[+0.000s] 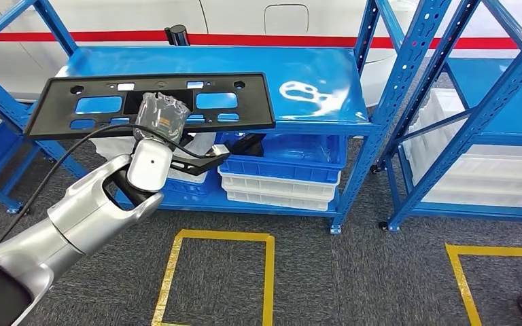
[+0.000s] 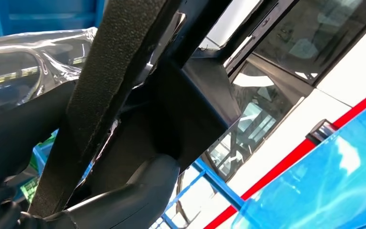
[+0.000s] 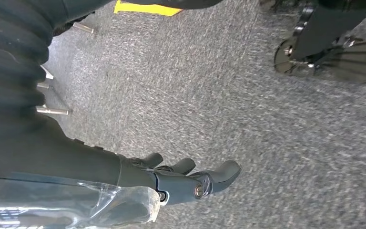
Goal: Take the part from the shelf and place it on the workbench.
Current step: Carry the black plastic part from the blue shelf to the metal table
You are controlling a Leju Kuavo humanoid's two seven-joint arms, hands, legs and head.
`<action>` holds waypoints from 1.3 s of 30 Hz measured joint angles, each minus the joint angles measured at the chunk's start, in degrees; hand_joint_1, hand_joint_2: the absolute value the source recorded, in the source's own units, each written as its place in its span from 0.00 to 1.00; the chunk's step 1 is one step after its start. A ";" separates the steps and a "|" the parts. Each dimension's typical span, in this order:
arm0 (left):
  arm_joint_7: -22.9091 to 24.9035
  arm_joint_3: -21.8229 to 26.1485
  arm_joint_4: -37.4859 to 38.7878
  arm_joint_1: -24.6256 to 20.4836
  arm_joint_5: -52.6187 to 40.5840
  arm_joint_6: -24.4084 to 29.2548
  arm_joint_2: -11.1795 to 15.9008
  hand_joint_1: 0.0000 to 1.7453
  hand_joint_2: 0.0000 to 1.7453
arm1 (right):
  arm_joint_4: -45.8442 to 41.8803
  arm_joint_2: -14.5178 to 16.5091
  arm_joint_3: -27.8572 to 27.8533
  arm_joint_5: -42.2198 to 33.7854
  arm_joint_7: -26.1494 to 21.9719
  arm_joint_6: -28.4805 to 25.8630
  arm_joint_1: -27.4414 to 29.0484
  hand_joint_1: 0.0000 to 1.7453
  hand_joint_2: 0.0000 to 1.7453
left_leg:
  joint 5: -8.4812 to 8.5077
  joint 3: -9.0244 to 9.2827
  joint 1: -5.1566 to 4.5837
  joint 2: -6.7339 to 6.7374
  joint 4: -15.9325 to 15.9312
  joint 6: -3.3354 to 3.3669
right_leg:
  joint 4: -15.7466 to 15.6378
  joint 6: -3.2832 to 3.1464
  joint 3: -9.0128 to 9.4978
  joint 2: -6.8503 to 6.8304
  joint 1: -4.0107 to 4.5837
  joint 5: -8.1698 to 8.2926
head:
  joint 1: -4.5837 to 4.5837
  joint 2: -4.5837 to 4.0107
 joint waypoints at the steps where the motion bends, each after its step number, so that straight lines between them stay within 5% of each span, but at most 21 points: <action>1: -0.01 0.15 -0.20 -0.22 0.02 0.01 0.07 1.00 1.00 | -0.04 0.09 -0.03 -0.01 0.00 0.01 -0.04 0.00 1.00 | -0.20 1.44 -0.31 -0.01 -2.56 0.36 | -0.20 0.32 -0.17 -0.05 -0.14 0.57 | -0.02 0.00; 4: -0.03 0.36 -0.49 -0.59 0.13 0.01 0.23 1.00 1.00 | -0.09 0.24 -0.11 -0.20 0.00 0.00 -0.09 0.00 1.00 | 1.34 1.15 -0.57 0.15 -4.47 1.00 | -0.76 1.41 -0.64 -0.12 -0.43 1.58 | -0.13 0.00; 6: -0.03 0.38 -0.60 -0.63 0.22 -0.05 0.25 1.00 1.00 | -0.09 0.28 -0.25 -0.48 0.00 -0.02 -0.04 0.00 1.00 | 3.13 0.20 -0.22 0.34 -5.30 1.55 | 2.40 1.85 -1.96 -0.08 -0.34 -2.21 | -0.08 0.00; 8: -0.04 0.36 -0.68 -0.66 0.30 -0.13 0.26 1.00 1.00 | -0.09 0.25 -0.41 -0.63 0.00 -0.02 -0.05 0.00 1.00 | 4.61 -1.29 -0.08 0.40 -5.40 1.76 | 9.91 2.19 -3.98 -0.10 -0.43 -8.35 | 0.00 -0.01; 9: -0.05 0.32 -0.70 -0.62 0.32 -0.16 0.26 1.00 1.00 | -0.09 0.23 -0.48 -0.64 0.00 -0.02 -0.07 0.00 1.00 | 5.25 -2.10 -0.06 0.40 -5.37 1.70 | 13.72 2.38 -4.70 -0.10 -0.51 -10.12 | 0.03 -0.01; 11: -0.07 0.21 -0.71 -0.48 0.40 -0.19 0.27 1.00 1.00 | -0.09 0.20 -0.61 -0.66 0.00 -0.02 -0.10 0.00 1.00 | 6.55 -3.90 0.07 0.41 -5.20 1.44 | 17.29 2.80 -4.10 -0.11 -0.68 -9.53 | 0.04 -0.01; 12: -0.09 0.16 -0.71 -0.42 0.45 -0.20 0.28 1.00 1.00 | -0.09 0.18 -0.66 -0.68 0.00 -0.03 -0.10 0.00 1.00 | 7.10 -4.85 0.22 0.46 -4.99 1.21 | 16.14 3.03 -2.38 -0.15 -0.80 -7.94 | 0.04 -0.01; 14: -0.14 0.14 -0.78 -0.42 0.54 -0.18 0.31 1.00 1.00 | -0.14 0.17 -0.79 -0.81 0.00 -0.02 -0.21 0.00 1.00 | 7.75 -6.64 0.36 0.71 -4.00 0.63 | 8.99 3.54 3.64 -1.35 -0.96 -6.12 | 0.13 0.00; 16: -0.20 0.20 -0.89 -0.63 0.55 -0.15 0.52 1.00 1.00 | -0.23 0.08 -0.97 -1.06 -0.01 0.05 -0.58 0.00 1.00 | 8.03 -7.93 0.28 1.18 -2.57 -0.03 | 1.90 3.13 8.46 -2.67 -0.79 -7.64 | 0.23 0.00; 19: -0.39 0.15 -0.93 -0.80 0.71 0.03 0.78 1.00 1.00 | -0.27 0.02 -1.09 -1.20 -0.02 0.19 -0.76 0.00 1.00 | 8.47 -8.59 0.62 2.16 -1.76 -1.02 | -0.30 1.25 9.08 -2.07 -0.45 -8.19 | 0.20 -0.01; 21: -0.45 0.14 -0.93 -0.78 0.81 0.28 0.82 1.00 1.00 | -0.27 0.04 -1.09 -1.20 -0.01 0.22 -0.57 0.00 1.00 | 6.04 -9.71 0.96 1.78 1.01 -1.67 | -0.36 0.35 8.54 -1.33 -0.48 -7.31 | 0.17 -0.01; 23: -0.45 0.15 -0.93 -0.73 0.85 0.44 0.93 1.00 1.00 | -0.27 0.08 -1.09 -1.21 0.00 0.26 -0.50 0.00 1.00 | 1.25 -12.50 1.09 0.93 8.59 -2.20 | -0.33 -0.10 7.68 -0.38 -0.49 -6.49 | 0.15 0.00; 25: -0.45 0.13 -0.93 -0.49 0.86 0.48 1.07 1.00 1.00 | -0.27 0.14 -1.08 -1.22 0.00 0.32 -0.40 0.00 1.00 | -1.46 -14.64 1.09 0.56 15.33 -2.32 | -0.30 -0.20 6.86 0.80 -0.43 -5.84 | 0.15 0.00; 27: -0.45 0.13 -0.93 -0.32 0.86 0.50 1.11 1.00 1.00 | -0.27 0.17 -1.08 -1.21 0.00 0.36 -0.24 0.00 1.00 | 0.05 -12.83 1.00 0.19 13.72 -1.88 | -0.27 -0.12 6.38 2.08 -0.32 -5.41 | 0.14 -0.01; 30: -0.45 0.33 -0.93 -0.49 0.84 0.54 1.16 1.00 1.00 | -0.30 0.39 -1.08 -1.20 0.01 0.38 -0.23 0.00 1.00 | 4.18 -5.60 0.74 -2.81 1.37 -0.05 | -0.31 0.26 6.02 3.84 -0.25 -5.01 | 0.23 -0.01; 32: -0.45 0.50 -0.93 -0.60 0.84 0.57 1.25 1.00 1.00 | -0.31 0.68 -1.09 -1.19 0.03 0.45 -0.28 0.00 1.00 | 4.39 -3.81 0.48 -4.10 -2.09 0.58 | -0.46 1.00 5.54 4.69 -0.76 -4.54 | 0.30 -0.01; 34: -0.47 0.59 -0.96 -0.67 0.84 0.60 1.22 1.00 1.00 | -0.31 0.83 -1.08 -1.14 0.19 0.52 -0.19 0.00 1.00 | 4.91 -3.46 0.31 -3.16 -3.28 0.75 | -0.81 1.84 5.21 5.26 -1.19 -4.18 | 0.26 0.00; 36: -0.47 0.67 -1.01 -0.80 0.84 0.63 1.16 1.00 1.00 | -0.31 0.86 -1.08 -1.07 0.38 0.52 -0.13 0.00 1.00 | 5.56 -2.79 0.48 -1.74 -4.78 1.05 | 0.94 2.38 4.08 3.50 -0.97 -5.47 | 0.29 0.00; 39: -0.46 0.64 -1.02 -0.79 0.83 0.66 1.24 1.00 1.00 | -0.31 0.68 -1.09 -1.05 0.46 0.55 -0.18 0.00 1.00 | 5.75 -2.50 0.54 0.25 -5.39 1.15 | 11.53 2.97 -1.43 0.68 -0.80 -10.20 | 0.35 -0.01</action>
